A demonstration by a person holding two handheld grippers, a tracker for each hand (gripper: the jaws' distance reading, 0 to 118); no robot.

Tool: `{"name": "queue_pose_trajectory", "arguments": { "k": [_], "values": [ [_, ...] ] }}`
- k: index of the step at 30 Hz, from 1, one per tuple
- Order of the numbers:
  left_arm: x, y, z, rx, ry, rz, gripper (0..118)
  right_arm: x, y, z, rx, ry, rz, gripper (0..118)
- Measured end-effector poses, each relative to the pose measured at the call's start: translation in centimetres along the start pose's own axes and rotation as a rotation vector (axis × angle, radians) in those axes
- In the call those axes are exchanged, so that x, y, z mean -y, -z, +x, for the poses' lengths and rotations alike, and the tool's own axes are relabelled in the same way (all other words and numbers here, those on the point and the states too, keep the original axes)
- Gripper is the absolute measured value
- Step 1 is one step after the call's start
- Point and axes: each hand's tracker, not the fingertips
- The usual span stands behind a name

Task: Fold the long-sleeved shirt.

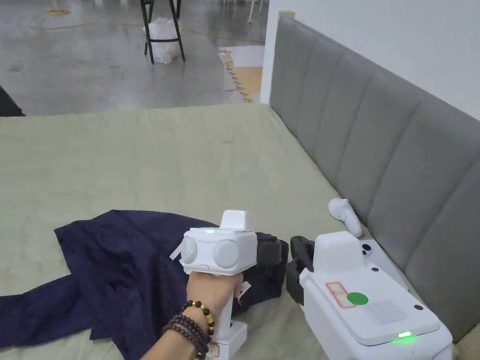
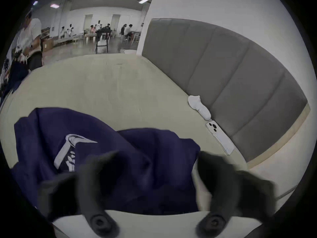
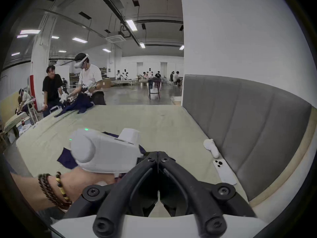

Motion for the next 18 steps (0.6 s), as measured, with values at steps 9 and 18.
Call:
{"name": "queue_pose_trajectory", "arguments": {
  "k": [9, 18],
  "values": [
    [1.9, -20.9, -4.4, -0.15, -0.066, 0.398, 109, -2.2, 0.6, -1.7, -0.051, -0.052, 0.065, 0],
    [12.5, -31.8, -8.6, -0.441, -0.116, 0.434, 4, -2.8, 0.3, -3.6, -0.076, -0.038, 0.048, 0]
  ]
}}
